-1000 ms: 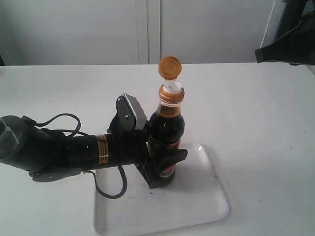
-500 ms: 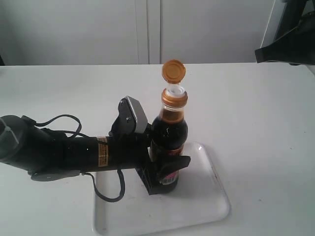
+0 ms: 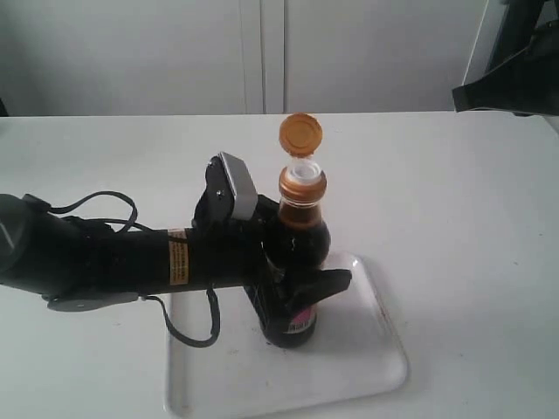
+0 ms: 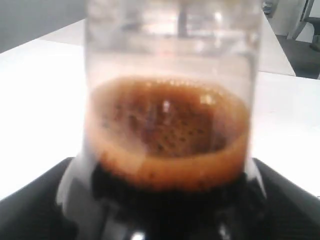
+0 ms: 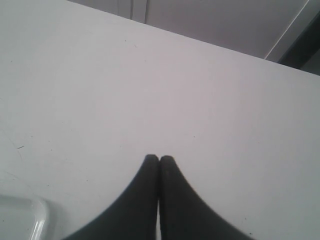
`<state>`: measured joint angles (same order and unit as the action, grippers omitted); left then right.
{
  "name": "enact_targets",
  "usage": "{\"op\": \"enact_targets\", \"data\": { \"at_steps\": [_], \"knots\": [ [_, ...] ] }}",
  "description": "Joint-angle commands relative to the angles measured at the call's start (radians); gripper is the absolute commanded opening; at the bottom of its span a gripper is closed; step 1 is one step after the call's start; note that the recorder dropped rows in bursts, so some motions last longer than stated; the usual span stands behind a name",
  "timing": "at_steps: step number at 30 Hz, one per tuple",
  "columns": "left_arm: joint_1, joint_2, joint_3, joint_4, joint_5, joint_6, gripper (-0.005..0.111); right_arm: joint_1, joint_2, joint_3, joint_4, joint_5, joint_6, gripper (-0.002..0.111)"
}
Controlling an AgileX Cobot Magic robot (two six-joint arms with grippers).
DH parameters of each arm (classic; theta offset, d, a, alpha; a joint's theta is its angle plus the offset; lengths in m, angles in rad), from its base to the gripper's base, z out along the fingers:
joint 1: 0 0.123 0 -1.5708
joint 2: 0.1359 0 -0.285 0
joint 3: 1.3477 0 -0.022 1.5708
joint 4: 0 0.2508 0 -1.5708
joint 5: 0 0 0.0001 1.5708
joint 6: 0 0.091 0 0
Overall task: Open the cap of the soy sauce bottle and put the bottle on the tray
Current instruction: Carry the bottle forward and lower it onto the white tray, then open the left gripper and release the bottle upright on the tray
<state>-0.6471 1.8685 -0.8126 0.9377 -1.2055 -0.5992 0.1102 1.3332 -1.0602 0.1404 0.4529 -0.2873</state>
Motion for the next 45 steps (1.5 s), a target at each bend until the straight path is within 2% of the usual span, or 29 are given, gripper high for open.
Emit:
{"op": "enact_targets", "data": {
  "at_steps": [1, 20, 33, 39, 45],
  "knots": [
    [-0.003, -0.031, -0.004, 0.005, -0.016, -0.007, 0.088, -0.002, -0.005, 0.005, 0.001, -0.004, 0.005, 0.000],
    [-0.001, -0.135, -0.004, 0.010, -0.016, -0.007, 0.088, -0.002, -0.005, 0.005, 0.001, -0.003, 0.005, 0.000],
    [-0.001, -0.193, -0.004, -0.127, -0.016, -0.007, 0.088, -0.002, -0.005, 0.005, 0.001, -0.005, 0.005, 0.000],
    [-0.001, -0.193, -0.004, -0.130, -0.016, -0.020, 0.088, -0.002, -0.005, 0.005, 0.001, -0.005, 0.005, 0.000],
    [-0.001, -0.193, -0.017, -0.137, -0.016, -0.063, 0.105, -0.002, -0.005, 0.005, 0.001, -0.007, 0.005, 0.000]
  ]
}}
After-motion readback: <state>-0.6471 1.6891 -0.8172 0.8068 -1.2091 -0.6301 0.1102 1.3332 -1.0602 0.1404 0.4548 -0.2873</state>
